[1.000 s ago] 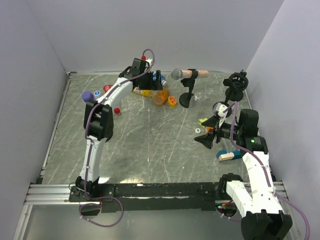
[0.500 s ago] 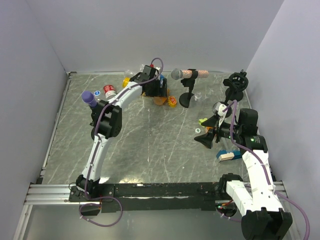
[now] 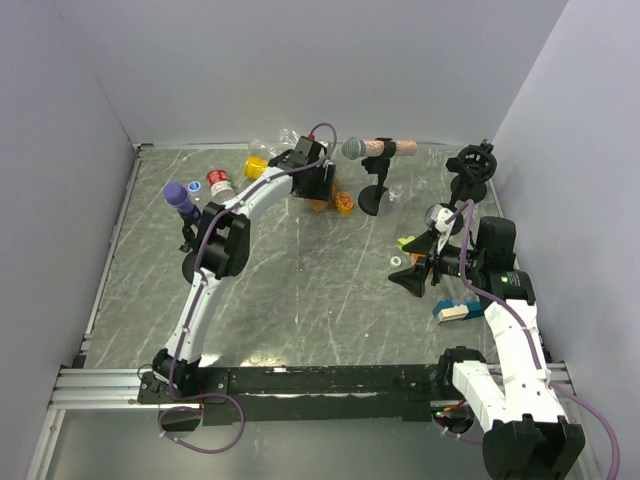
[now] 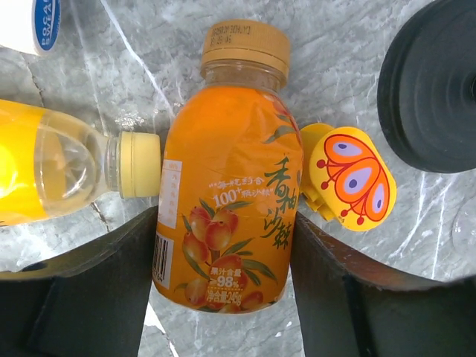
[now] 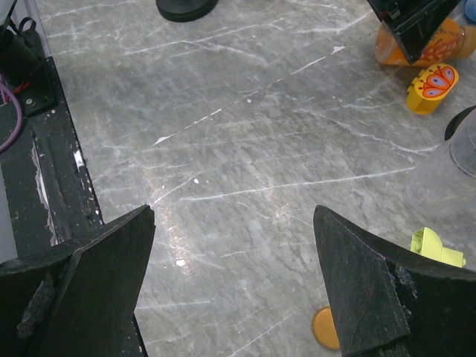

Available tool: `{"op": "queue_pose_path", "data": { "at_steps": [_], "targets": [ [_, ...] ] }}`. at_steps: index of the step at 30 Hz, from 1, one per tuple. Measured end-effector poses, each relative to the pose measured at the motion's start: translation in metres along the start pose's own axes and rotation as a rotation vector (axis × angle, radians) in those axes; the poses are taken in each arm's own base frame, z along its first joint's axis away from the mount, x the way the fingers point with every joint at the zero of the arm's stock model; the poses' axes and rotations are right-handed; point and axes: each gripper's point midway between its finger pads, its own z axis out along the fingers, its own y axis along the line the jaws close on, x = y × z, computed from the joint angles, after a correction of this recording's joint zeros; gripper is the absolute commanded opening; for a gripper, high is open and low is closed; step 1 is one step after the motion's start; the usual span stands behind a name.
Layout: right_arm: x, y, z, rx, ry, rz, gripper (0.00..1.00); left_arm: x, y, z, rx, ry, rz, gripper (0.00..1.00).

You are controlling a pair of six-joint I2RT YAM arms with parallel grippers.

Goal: Unscrew the bottle caps
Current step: Pick up the plastic bottle from the corner of the board, then pass from the left arm to the right

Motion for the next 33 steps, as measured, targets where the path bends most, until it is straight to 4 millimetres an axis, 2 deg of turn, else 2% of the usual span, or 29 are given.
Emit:
{"op": "queue_pose_path", "data": {
  "at_steps": [4,8,12,19,21,24,26,28,31,33],
  "targets": [
    [0.000,0.000,0.000,0.001,0.001,0.001,0.94,0.005,0.002,-0.002,-0.004,-0.001,0.007,0.36],
    [0.000,-0.001,0.000,0.002,0.002,0.001,0.94,0.024,0.007,-0.025,-0.020,0.029,0.009,0.30],
    [0.001,-0.001,0.000,0.002,0.002,0.001,0.94,0.040,0.009,-0.068,-0.023,0.028,0.019,0.28],
    [0.001,-0.001,0.000,0.003,0.003,0.001,0.94,0.043,0.001,-0.155,0.031,-0.085,0.055,0.24],
    [0.001,-0.001,0.000,0.002,0.002,0.001,0.95,0.054,0.000,-0.178,0.056,-0.117,0.070,0.24],
    [0.000,0.001,0.000,-0.007,-0.002,0.001,0.96,0.082,-0.005,-0.207,0.101,-0.139,0.118,0.25],
    [-0.001,0.004,0.001,-0.027,-0.011,0.005,0.98,0.106,-0.019,-0.224,0.149,-0.155,0.200,0.24],
    [-0.003,0.008,0.002,-0.058,-0.024,0.019,0.99,0.128,-0.043,-0.239,0.220,-0.184,0.310,0.24],
    [-0.005,0.018,0.006,-0.141,-0.053,0.076,0.98,0.166,-0.092,-0.267,0.383,-0.250,0.508,0.23],
    [-0.003,0.025,0.009,-0.210,-0.071,0.151,0.98,0.180,-0.115,-0.284,0.461,-0.304,0.599,0.23]
  ]
}}
